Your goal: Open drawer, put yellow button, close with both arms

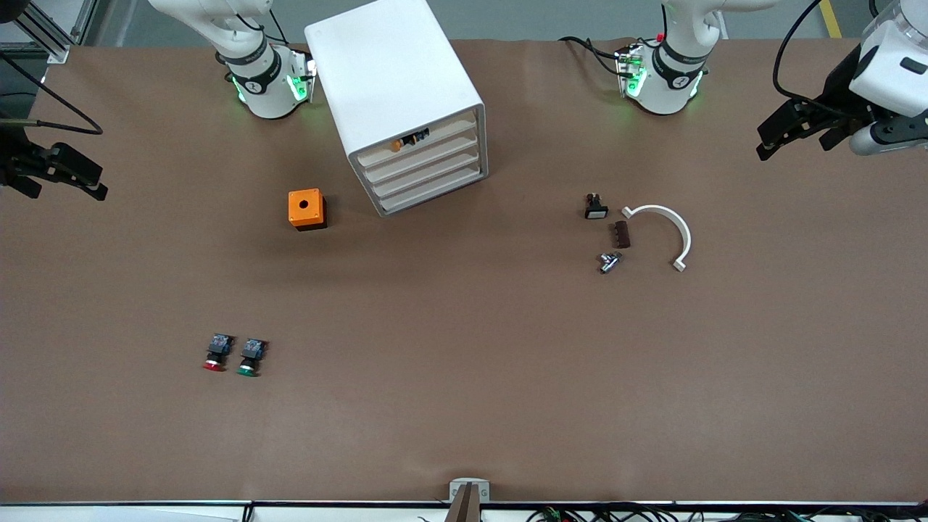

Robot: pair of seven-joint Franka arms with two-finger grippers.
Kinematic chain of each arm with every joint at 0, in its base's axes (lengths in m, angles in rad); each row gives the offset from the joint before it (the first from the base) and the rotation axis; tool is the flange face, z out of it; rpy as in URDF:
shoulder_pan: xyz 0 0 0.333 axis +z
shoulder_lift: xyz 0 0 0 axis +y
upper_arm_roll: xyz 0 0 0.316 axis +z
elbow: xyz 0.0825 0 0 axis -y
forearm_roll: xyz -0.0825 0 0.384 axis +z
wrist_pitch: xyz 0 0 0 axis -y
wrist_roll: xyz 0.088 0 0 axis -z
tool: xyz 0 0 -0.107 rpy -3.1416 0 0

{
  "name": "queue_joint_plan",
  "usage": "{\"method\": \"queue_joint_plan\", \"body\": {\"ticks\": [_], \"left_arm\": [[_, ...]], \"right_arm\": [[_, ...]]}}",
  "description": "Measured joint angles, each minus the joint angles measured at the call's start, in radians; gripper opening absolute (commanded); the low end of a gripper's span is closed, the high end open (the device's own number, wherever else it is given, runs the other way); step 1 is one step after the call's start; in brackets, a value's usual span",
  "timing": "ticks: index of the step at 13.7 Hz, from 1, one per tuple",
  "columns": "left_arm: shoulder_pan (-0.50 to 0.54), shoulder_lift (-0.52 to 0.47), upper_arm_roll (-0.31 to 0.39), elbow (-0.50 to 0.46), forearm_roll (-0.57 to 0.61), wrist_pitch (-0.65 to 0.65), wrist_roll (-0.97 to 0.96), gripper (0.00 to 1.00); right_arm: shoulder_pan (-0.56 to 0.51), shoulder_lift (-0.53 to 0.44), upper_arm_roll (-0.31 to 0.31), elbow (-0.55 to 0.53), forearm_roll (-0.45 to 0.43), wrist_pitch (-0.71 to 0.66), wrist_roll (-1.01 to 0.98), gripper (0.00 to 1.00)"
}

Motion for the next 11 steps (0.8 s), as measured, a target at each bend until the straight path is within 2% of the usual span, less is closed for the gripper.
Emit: {"method": "queue_joint_plan", "body": {"ticks": [11], "left_arm": [[0.013, 0.002, 0.004, 0.003, 0.007, -0.028, 0.085, 1.00]], "right_arm": [[0.002, 0.000, 0.001, 0.000, 0.000, 0.000, 0.000, 1.00]]}}
